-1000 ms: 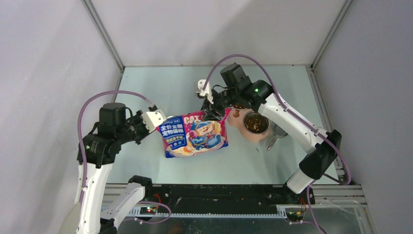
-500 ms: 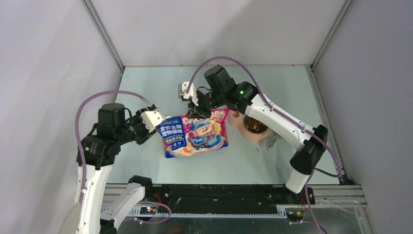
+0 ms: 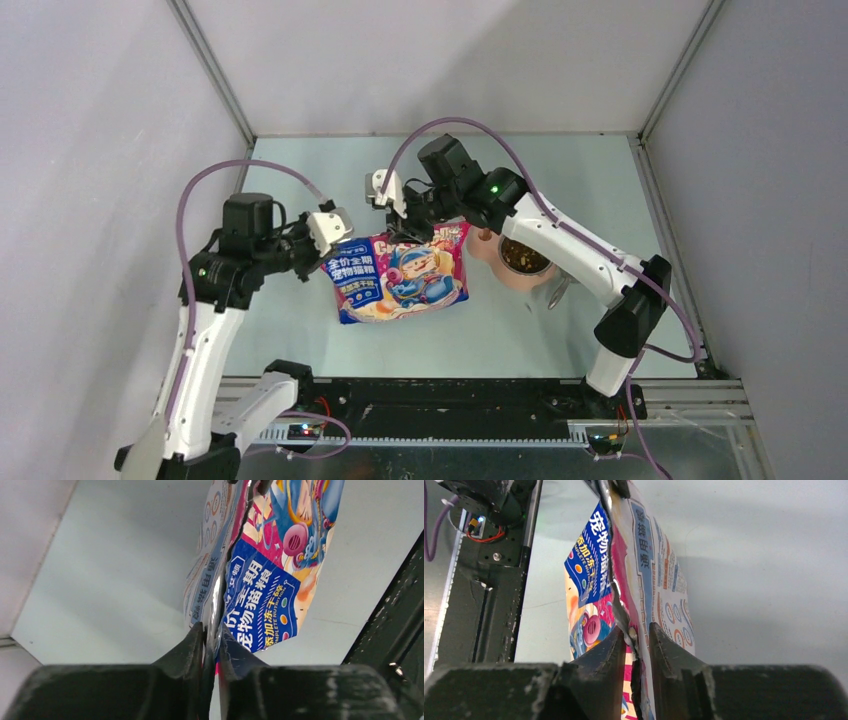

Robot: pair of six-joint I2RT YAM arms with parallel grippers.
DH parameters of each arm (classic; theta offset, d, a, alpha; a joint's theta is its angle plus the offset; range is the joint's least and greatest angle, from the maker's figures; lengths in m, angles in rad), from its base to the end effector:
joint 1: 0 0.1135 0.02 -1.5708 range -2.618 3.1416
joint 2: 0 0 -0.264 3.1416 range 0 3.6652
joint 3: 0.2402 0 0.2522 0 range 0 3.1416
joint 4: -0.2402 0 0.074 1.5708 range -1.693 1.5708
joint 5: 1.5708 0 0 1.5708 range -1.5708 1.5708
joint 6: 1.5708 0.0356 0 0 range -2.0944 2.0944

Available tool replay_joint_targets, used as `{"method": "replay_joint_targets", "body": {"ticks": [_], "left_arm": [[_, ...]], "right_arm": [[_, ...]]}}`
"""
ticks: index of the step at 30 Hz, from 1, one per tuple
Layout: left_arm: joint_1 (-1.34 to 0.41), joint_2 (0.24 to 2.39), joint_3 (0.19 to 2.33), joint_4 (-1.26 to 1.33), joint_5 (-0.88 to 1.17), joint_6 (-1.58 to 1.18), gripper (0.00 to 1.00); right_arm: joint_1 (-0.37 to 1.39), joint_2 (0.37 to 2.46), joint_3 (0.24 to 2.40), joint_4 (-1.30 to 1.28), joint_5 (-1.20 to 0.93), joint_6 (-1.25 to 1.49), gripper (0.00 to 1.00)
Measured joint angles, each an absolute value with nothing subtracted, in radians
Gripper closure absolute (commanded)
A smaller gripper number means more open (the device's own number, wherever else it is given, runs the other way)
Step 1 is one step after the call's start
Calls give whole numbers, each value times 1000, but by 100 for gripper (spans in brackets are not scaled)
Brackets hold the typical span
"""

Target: Serve the pet food

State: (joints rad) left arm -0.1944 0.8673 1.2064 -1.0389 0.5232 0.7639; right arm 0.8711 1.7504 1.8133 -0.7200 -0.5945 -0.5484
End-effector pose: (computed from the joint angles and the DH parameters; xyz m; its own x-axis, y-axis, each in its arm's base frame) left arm 0.1344 -0.0446 0.3854 -0.0812 0.6267 -0.7750 0.8288 0.4744 0.2968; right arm 0.2358 0.3111 0.3853 0.1436 -0.5000 -0.8540 -0.9896 -0.0779 -0.1208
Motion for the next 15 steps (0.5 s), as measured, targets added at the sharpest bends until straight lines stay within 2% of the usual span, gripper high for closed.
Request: {"method": "replay_joint_targets", "body": {"ticks": [1,6,8,9,10,11,13,15], "left_arm": [[-194,883,1206,-1035,524,769,99],[-199,889,1203,-1034,520,797,100],[-203,875,1188,-1024,519,805,100],[-204,865,1179,-1015,518,805,100],[-204,856,1174,-1009,517,805,100],[-204,847,1167,-1006,516,805,100],[-204,834,1154,-1001,516,805,100],[-204,823,1140,-983,517,802,100]], "right_arm": [[871,1750,1813,-724,-591,-550,81],[839,1731,1789,-762,-582,-609,92],[821,1702,1760,-772,-585,-638,87],[811,1685,1743,-772,-591,-652,78],[799,1664,1724,-772,-596,-668,75],[786,1642,1704,-775,-595,-681,81],[746,1586,1658,-786,-582,-712,99],[709,1538,1627,-796,-583,-736,100]]}}
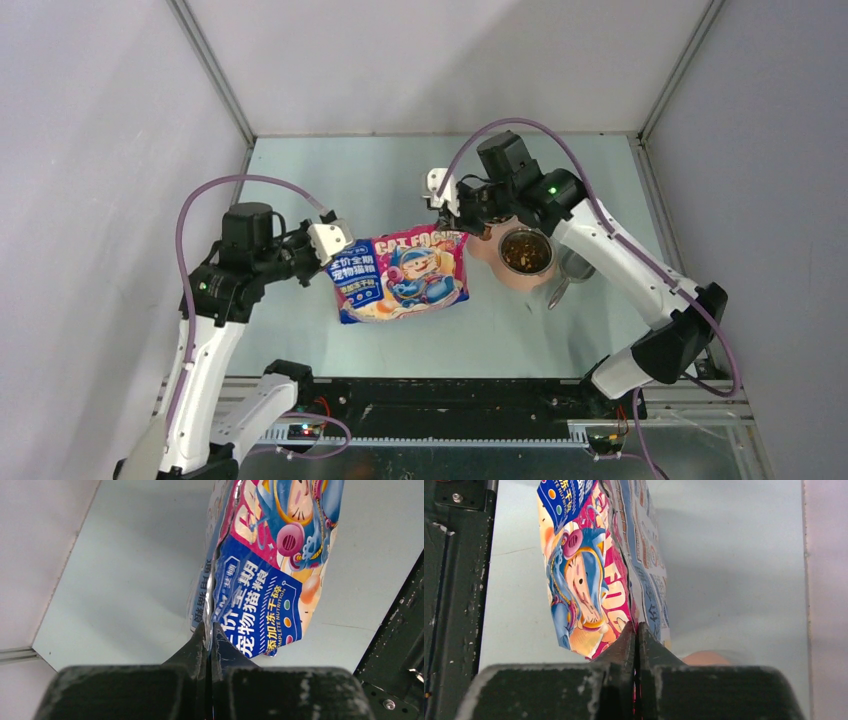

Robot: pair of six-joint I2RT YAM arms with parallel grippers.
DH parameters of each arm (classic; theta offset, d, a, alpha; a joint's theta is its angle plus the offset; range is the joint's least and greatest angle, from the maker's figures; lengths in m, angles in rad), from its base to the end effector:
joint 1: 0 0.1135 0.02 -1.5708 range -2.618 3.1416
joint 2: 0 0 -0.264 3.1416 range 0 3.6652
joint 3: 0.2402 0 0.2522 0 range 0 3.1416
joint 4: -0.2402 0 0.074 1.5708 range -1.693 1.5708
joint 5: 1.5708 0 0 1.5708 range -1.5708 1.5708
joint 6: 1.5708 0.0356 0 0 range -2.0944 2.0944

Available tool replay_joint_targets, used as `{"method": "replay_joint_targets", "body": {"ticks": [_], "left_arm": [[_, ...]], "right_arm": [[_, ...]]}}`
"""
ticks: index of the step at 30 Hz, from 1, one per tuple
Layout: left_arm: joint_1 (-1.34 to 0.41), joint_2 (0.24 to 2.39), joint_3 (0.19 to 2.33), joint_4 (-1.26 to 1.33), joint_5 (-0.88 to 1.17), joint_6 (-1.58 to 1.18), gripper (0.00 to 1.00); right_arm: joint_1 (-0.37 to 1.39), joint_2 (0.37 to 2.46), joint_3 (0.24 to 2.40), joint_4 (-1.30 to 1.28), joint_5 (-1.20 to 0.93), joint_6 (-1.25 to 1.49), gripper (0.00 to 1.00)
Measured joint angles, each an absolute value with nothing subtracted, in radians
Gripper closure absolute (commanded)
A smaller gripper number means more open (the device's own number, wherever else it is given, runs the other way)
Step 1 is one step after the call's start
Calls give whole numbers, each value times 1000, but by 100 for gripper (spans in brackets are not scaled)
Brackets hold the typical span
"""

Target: Serve the pet food

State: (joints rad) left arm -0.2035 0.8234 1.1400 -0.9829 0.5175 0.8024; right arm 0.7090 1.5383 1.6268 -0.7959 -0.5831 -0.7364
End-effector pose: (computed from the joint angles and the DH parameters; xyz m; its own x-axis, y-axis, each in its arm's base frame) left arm 0.1308 -0.0450 0.3756 -0.0205 0.6423 -0.7662 0.8220 0.4471 0.3527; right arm 0.2369 0.2290 0.3914 0.2129 -0.5560 -0.8034 -0.9693 -0.0166 -0.2454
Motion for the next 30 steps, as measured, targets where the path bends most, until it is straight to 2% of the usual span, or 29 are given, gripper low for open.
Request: {"method": "replay_joint_targets", "body": {"ticks": [2,3,5,6,7,9,20,30], "left_arm": [[-205,817,1136,-971,526,801,100],[-205,813,1132,-969,528,801,100],[-207,811,1127,-961,528,799,100],[-205,810,1126,-962,522,794,100],[-203,809,1126,-963,519,790,100],[-202,809,1126,-960,518,785,100],[-202,824,1121,-907,449,714,100],[-134,932,1193,-854,333,695,100]], "right_arm": [[698,1522,1614,-801,-598,-754,99],[694,1522,1613,-802,-606,-762,83],[686,1522,1609,-802,-613,-773,66],[675,1517,1605,-810,-595,-783,66],[657,1507,1598,-817,-582,-790,85],[620,1484,1583,-831,-569,-799,100],[606,1505,1607,-828,-568,-809,100],[590,1843,1977,-760,-530,-699,100]]}}
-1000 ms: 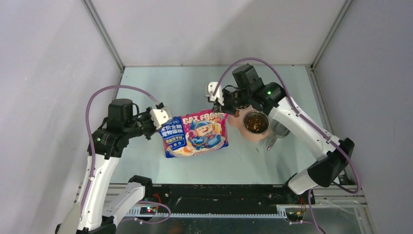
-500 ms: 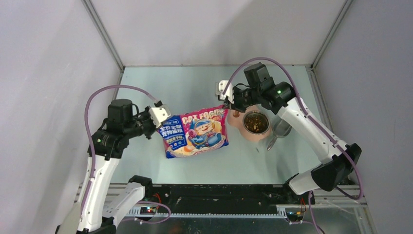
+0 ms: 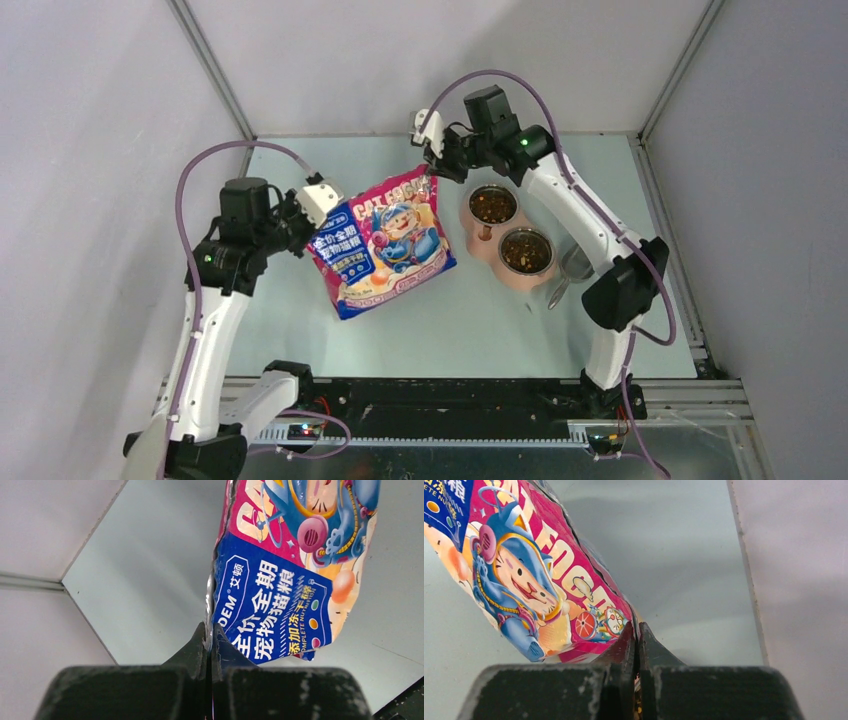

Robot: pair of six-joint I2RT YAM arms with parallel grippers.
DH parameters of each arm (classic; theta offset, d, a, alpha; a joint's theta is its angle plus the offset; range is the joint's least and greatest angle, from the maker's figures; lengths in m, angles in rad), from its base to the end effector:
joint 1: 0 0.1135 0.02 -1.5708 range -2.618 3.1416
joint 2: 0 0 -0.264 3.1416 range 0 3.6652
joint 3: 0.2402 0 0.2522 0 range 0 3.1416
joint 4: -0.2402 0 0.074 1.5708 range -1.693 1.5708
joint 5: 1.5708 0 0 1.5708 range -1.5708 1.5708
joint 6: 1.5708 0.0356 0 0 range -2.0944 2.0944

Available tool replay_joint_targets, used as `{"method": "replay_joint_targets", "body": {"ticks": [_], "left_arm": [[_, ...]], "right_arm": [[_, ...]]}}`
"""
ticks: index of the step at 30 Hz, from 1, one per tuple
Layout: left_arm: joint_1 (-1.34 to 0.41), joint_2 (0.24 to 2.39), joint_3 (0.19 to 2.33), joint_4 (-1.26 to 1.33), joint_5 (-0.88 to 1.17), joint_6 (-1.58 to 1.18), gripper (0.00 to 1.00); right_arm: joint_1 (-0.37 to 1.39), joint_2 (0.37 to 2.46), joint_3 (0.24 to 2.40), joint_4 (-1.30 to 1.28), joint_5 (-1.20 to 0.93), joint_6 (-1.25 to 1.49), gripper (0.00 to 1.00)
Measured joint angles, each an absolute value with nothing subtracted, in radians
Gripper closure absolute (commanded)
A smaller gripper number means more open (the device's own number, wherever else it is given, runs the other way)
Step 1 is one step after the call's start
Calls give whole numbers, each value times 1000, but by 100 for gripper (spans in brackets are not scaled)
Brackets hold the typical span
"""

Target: Serve the pet food

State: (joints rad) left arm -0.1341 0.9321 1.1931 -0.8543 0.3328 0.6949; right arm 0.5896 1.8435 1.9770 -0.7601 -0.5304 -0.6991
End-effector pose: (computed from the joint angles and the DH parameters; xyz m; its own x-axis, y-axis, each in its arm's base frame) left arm 0.1699 -0.0347 0.3865 -0.1728 0.6340 -0.7538 0.6580 0.6438 0.3906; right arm 0.3314 0.2433 0.3984 0.1548 -0.5643 -0.8109 -0.9415 0.1646 -0.2942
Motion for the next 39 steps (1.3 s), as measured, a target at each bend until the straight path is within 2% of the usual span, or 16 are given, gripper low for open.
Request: {"method": "replay_joint_targets", "body": {"ticks": [3,4,5,6,8,9,11,15,22,28,30,31,33,35,39], "left_arm": [[-118,944,1218,-875,327,683,100],[-113,944,1222,-883,329,681,97],[-108,941,1223,-888,332,681,91],[-102,938,1223,-894,340,681,74],[-93,933,1223,-896,363,679,56],[-89,925,1223,-883,382,674,49],[-88,908,1223,-846,425,648,45],[-107,911,1228,-746,495,564,44],[-194,1048,1303,-664,544,520,46],[-258,1133,1329,-688,519,550,68],[-268,1153,1352,-717,502,577,73],[-273,1159,1361,-731,496,591,71],[-277,1159,1367,-756,486,611,56],[-279,1155,1369,-777,478,634,48],[-279,1127,1368,-792,470,633,46]], "right_arm": [[590,1879,2004,-733,-538,-669,100],[590,1880,2004,-735,-546,-661,100],[592,1880,2004,-740,-553,-654,100],[594,1879,2000,-740,-557,-651,100],[595,1872,1978,-727,-565,-646,98],[595,1866,1963,-722,-571,-643,88],[595,1849,1940,-723,-580,-638,73],[601,1811,1912,-723,-586,-635,60],[602,1718,1890,-722,-587,-625,49],[577,1609,1814,-722,-583,-595,41],[552,1573,1787,-725,-577,-583,40],[536,1555,1776,-727,-574,-576,40],[492,1520,1754,-732,-569,-561,39],[443,1487,1732,-732,-568,-546,39],[331,1424,1682,-730,-572,-498,37]]}}
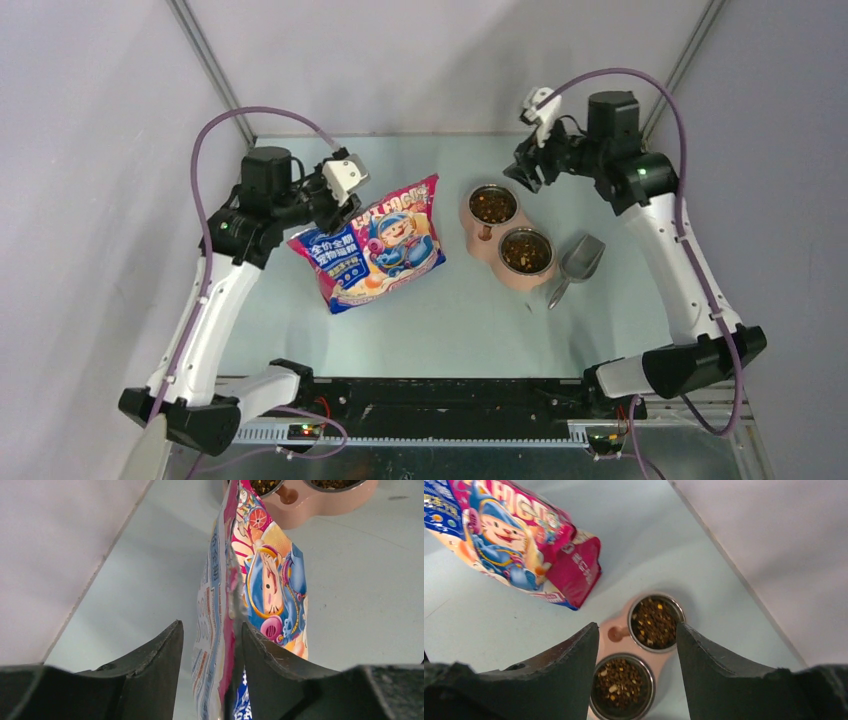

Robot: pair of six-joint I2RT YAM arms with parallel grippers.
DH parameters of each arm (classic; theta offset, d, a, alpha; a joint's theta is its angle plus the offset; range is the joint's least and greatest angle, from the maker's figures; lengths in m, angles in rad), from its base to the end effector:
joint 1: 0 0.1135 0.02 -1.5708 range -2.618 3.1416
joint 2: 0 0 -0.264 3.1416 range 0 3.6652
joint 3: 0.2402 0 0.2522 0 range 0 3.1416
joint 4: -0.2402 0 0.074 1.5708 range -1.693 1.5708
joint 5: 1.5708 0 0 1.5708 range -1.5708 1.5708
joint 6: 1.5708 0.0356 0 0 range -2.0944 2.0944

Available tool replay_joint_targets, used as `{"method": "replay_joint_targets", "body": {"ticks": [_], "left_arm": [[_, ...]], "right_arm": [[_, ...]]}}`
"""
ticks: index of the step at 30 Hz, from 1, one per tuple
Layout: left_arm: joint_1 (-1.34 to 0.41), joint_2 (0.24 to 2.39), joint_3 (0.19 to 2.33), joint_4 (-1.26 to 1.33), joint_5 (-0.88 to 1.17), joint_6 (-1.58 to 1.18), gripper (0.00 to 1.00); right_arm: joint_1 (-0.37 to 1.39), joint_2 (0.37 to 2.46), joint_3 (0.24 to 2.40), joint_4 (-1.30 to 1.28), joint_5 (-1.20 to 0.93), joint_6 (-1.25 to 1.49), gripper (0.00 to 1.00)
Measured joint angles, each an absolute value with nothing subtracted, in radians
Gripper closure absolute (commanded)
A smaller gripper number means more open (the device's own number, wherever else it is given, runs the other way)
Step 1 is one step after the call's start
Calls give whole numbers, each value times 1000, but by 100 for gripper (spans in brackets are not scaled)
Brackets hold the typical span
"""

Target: Serve the pet food

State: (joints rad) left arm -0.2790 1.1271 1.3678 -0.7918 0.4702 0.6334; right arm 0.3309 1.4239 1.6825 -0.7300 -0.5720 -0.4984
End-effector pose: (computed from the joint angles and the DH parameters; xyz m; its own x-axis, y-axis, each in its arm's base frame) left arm 0.2074 -0.0762 0.4132 -0.0408 0.5606 -0.8271 0.7949 0.5197 0.3130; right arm 0.2731 0.1142 0.4481 -0.0286 -0.4348 -0.9001 -0.8459 0.4903 -0.2100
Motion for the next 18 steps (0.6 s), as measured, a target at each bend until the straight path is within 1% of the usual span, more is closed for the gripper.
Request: {"method": "replay_joint_targets", "body": {"ticks": [7,9,11,12,13,14,16,18], "left_arm": [[-279,999,1367,-805,469,610,43],[-279,962,1367,-822,447,607,39],[-279,911,1348,-821,393,589,32],[-279,881,1331,-820,357,577,27],[-276,852,1308,-813,315,558,24],[-270,824,1282,-806,274,540,19],[-249,775,1233,-793,180,493,13],[-219,746,1203,-794,89,435,10]], "right_arm": [[141,1301,1550,-708,-615,-365,27],[81,1254,1508,-714,-615,-334,24],[21,1209,1475,-731,-598,-306,20],[-8,1187,1463,-748,-580,-293,15],[-31,1170,1456,-764,-553,-279,12],[-52,1156,1453,-786,-513,-263,9],[-71,1142,1452,-820,-425,-232,7],[-73,1141,1452,-857,-327,-189,6]]}}
